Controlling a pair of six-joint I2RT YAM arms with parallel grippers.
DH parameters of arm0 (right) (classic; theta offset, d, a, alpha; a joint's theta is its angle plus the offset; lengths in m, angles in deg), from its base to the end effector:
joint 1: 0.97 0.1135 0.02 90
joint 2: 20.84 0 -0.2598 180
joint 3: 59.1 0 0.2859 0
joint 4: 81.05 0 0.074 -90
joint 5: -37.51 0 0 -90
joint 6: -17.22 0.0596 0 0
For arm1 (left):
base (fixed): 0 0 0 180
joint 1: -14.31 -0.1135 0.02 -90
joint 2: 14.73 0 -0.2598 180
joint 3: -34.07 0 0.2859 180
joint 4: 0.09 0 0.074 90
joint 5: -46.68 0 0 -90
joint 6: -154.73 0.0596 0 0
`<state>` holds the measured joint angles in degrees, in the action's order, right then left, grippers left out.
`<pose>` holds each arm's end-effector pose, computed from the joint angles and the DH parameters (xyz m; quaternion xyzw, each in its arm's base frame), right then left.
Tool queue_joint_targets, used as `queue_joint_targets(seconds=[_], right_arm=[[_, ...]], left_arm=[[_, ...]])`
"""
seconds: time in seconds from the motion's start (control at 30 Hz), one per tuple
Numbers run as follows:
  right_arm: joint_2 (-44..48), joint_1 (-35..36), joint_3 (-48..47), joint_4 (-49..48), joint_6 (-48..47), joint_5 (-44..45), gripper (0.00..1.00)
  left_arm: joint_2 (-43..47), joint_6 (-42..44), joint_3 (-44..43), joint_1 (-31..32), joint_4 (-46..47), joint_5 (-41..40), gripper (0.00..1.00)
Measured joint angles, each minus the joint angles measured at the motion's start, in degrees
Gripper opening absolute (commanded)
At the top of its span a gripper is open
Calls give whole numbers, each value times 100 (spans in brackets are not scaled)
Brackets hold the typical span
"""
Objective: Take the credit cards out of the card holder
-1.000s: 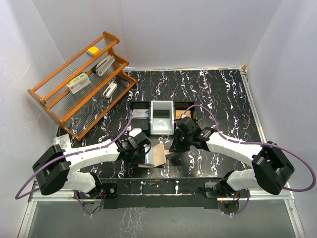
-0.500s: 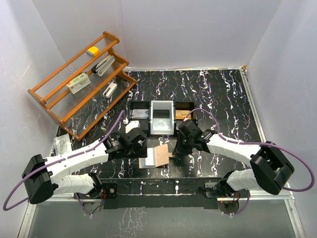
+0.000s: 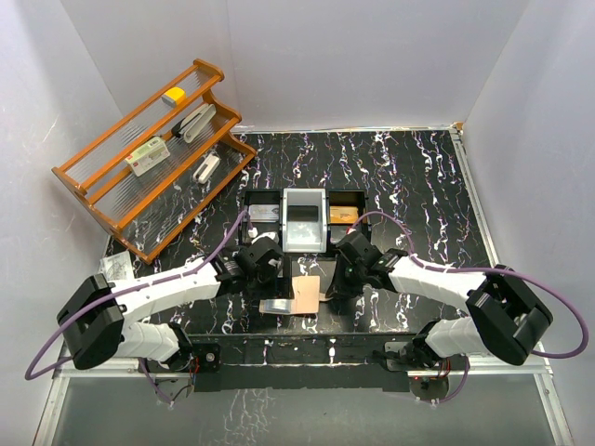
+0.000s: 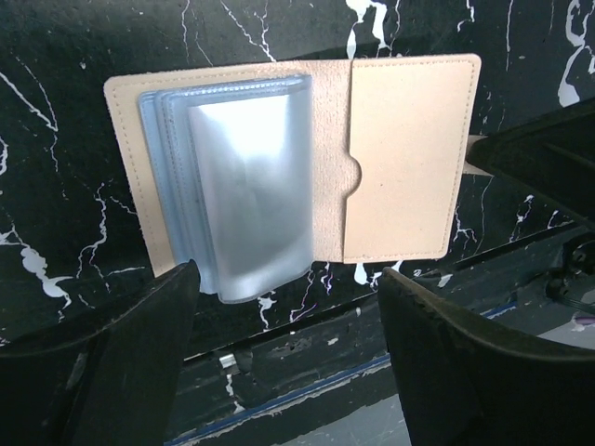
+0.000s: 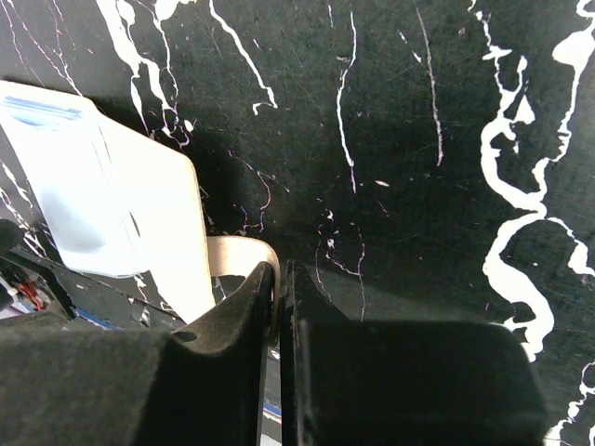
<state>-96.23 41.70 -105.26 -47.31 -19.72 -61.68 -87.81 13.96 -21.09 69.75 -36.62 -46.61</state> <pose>0.1879 0.1862 0.1070 0.0691 0.9669 0.2250 0.0985 0.1696 -0.2402 0.1655 0.0300 0.9514 -0.2276 0.2051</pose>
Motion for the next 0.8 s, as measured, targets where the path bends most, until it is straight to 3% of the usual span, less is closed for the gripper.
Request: queue_joint_targets(seconds=[0.67,0.8], right_arm=[[111,0,133,-131,109,-92,0],[186,0,210,-173,127,-120,0]], left_arm=[[-168,-39,278,-289,573,595,65],[-247,-39,282,-310,667,693,56]])
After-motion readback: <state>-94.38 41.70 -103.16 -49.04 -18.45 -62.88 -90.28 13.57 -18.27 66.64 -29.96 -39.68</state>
